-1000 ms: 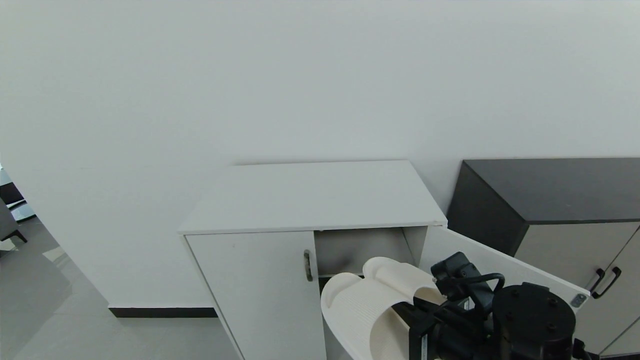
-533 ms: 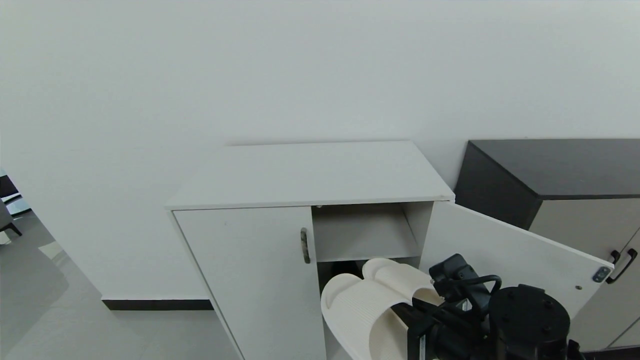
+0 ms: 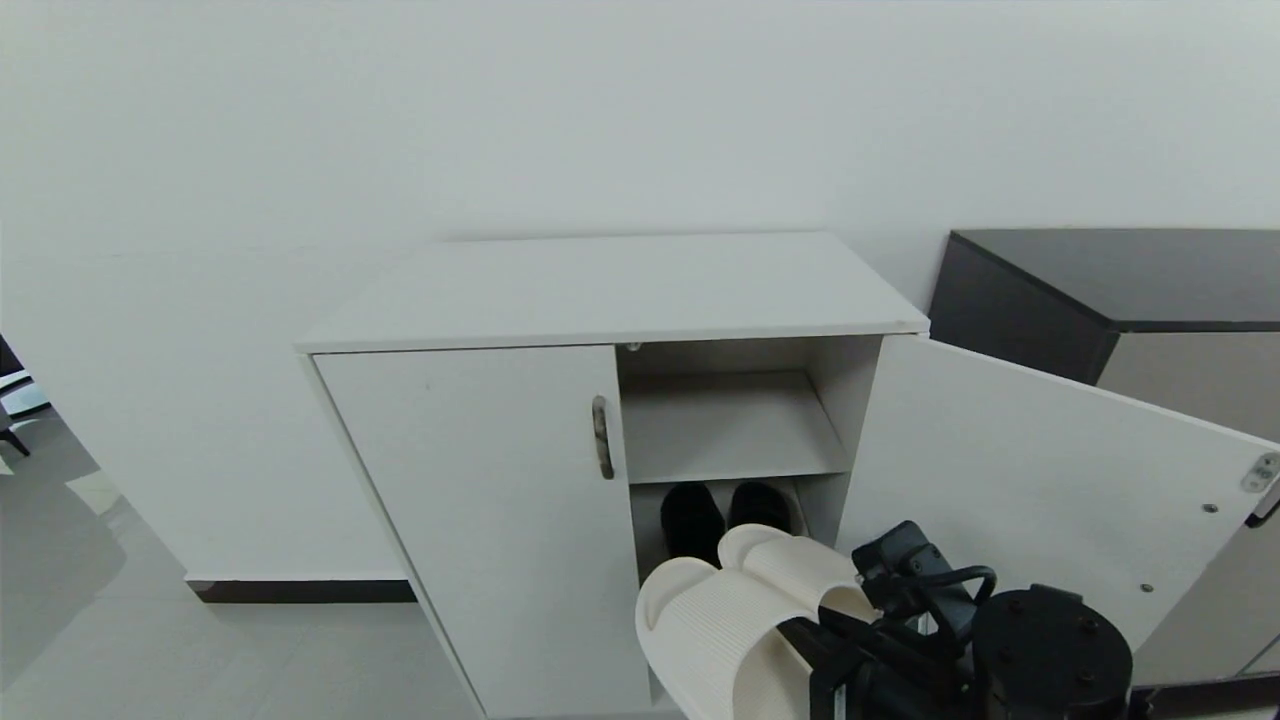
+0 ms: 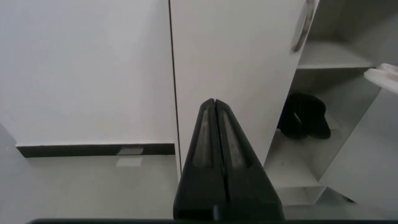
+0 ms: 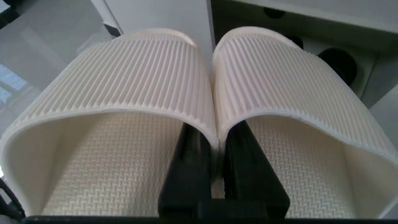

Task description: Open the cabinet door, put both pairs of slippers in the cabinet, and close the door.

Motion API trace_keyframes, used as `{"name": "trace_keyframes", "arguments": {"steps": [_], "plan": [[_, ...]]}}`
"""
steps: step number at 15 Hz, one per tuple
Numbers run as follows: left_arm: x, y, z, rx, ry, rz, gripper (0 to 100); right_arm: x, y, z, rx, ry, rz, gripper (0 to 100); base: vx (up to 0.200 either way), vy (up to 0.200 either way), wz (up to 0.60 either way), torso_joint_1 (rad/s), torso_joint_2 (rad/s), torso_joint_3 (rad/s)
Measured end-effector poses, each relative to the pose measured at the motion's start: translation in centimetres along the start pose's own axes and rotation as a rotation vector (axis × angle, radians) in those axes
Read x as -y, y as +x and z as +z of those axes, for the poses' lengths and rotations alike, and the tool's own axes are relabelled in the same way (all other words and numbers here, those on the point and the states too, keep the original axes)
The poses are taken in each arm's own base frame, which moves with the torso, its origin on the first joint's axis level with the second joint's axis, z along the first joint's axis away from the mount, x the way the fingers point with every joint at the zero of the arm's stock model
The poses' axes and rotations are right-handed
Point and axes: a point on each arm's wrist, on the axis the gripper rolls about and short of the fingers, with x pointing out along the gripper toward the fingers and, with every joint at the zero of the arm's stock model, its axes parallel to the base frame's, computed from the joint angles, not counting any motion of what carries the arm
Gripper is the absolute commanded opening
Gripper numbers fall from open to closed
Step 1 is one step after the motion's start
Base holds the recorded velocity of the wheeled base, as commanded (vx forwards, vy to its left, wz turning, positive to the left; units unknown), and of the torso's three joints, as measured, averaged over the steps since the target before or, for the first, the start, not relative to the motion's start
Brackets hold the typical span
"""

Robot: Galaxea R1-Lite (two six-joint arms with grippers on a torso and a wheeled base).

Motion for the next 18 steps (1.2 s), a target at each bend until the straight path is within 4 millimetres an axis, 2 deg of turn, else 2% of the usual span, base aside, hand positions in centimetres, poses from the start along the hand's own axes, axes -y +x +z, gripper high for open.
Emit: {"name": "trace_keyframes", "arguments": {"steps": [5,9,12,18], "plan": [[0.0,0.0,0.0,-0.001,0.0,0.0,0,-0.3,-0.4,-0.3,0.006,-0.04,0.018,0,0.0,0.0,0.0,-0.172,0.45,0.273],[0.0,0.0,0.0,0.0,-0.002,0.0,0,-0.3,-0.4,-1.1,0.063,-0.07,0.039,0,0.0,0.0,0.0,-0.029,0.08,0.057],[0.0,0.0,0.0,0.0,-0.002,0.0,0,0.1,-0.9,-2.7,-0.016,-0.1,0.099,0,0.0,0.0,0.0,-0.055,0.15,0.093],[0.0,0.0,0.0,0.0,-0.004,0.0,0,0.3,-1.3,-2.9,-0.035,-0.106,0.102,0,0.0,0.0,0.0,-0.125,0.42,0.287]]}}
